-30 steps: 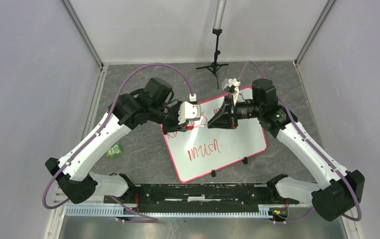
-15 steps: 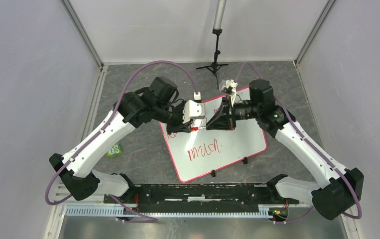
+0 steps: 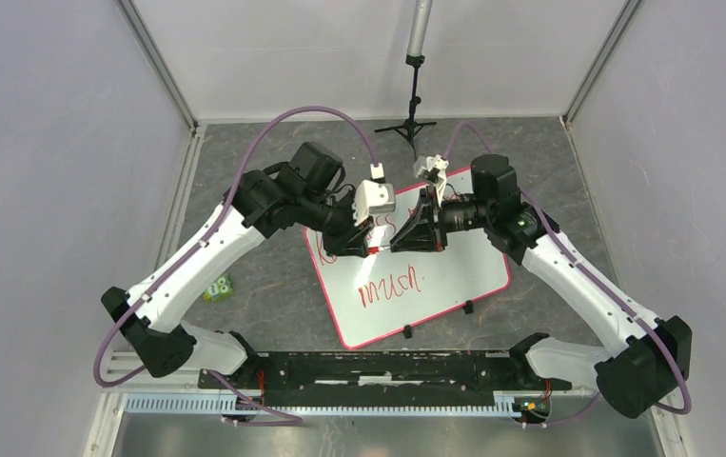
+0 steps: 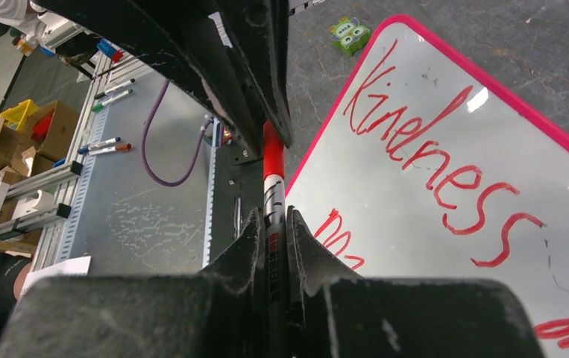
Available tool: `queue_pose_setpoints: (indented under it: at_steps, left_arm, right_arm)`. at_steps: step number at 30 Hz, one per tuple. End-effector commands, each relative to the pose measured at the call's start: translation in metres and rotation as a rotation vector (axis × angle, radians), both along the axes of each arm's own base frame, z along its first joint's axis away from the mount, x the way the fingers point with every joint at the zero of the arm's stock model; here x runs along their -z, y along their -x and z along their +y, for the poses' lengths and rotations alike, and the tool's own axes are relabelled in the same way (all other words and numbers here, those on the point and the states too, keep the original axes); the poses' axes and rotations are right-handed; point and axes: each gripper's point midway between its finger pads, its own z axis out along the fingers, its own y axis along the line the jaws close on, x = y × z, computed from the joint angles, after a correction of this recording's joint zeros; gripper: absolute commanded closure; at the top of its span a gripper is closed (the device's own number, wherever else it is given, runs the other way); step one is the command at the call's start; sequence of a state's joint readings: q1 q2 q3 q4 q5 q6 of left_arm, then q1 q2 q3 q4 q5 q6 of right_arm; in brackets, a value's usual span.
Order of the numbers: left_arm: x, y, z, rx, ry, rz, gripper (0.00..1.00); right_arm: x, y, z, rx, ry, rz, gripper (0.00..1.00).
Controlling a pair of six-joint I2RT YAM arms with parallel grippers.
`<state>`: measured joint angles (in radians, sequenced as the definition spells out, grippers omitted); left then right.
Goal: Write a sentence on the whiteboard
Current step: Insert the whiteboard marker without the cap into the pen cap, then pass from the right arm to the left
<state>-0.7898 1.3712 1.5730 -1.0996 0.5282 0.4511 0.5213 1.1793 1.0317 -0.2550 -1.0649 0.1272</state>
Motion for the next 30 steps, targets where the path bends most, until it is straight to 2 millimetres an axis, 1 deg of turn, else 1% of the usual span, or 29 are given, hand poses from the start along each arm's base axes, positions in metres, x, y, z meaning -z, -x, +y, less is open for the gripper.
queue_pose_setpoints:
  at_steps: [1,3,4,6,8,9,10,13,16,19,20,25,30]
  left_arm:
    - [-0.056,-0.011,-0.032,0.015,0.249,0.038,0.66]
    - [-0.065,-0.017,-0.024,-0.002,0.287,0.065,0.58]
    - [-0.07,-0.02,-0.02,-0.012,0.306,0.063,0.56]
    - [-0.086,-0.027,-0.007,-0.052,0.369,0.077,0.5]
    - [-0.1,-0.035,0.005,-0.1,0.44,0.087,0.42]
    - [-0.103,-0.038,0.012,-0.128,0.462,0.093,0.38]
    - [-0.104,-0.04,0.017,-0.149,0.473,0.092,0.35]
    - [-0.087,-0.035,0.021,-0.176,0.452,0.139,0.29]
    - [-0.07,-0.03,0.019,-0.201,0.432,0.249,0.27]
    - [-0.055,-0.018,0.016,-0.171,0.423,0.354,0.26]
    - [-0.053,-0.015,0.015,-0.158,0.423,0.373,0.26]
    - [-0.054,0.0,0.007,-0.087,0.435,0.41,0.29]
    - [-0.057,0.009,0.0,-0.027,0.443,0.44,0.36]
  right_arm:
    - [-0.032,-0.006,0.008,-0.005,-0.083,-0.113,1.0]
    - [-0.038,-0.013,0.005,0.015,-0.094,-0.118,1.0]
    - [-0.042,-0.017,0.004,0.027,-0.104,-0.121,1.0]
    - [-0.049,-0.023,0.0,0.049,-0.129,-0.124,1.0]
    - [-0.054,-0.024,-0.002,0.058,-0.143,-0.127,1.0]
    - [-0.06,-0.024,-0.002,0.056,-0.159,-0.144,1.0]
    - [-0.064,-0.022,-0.002,0.048,-0.17,-0.148,1.0]
    - [-0.069,-0.018,-0.002,0.028,-0.189,-0.148,1.0]
    - [-0.072,-0.011,-0.002,-0.001,-0.202,-0.142,1.0]
    - [-0.075,-0.008,-0.003,-0.01,-0.208,-0.154,1.0]
    - [-0.075,-0.006,-0.003,-0.015,-0.208,-0.153,1.0]
    - [-0.071,0.0,0.002,-0.043,-0.198,-0.143,1.0]
    - [-0.066,0.002,0.006,-0.052,-0.181,-0.143,1.0]
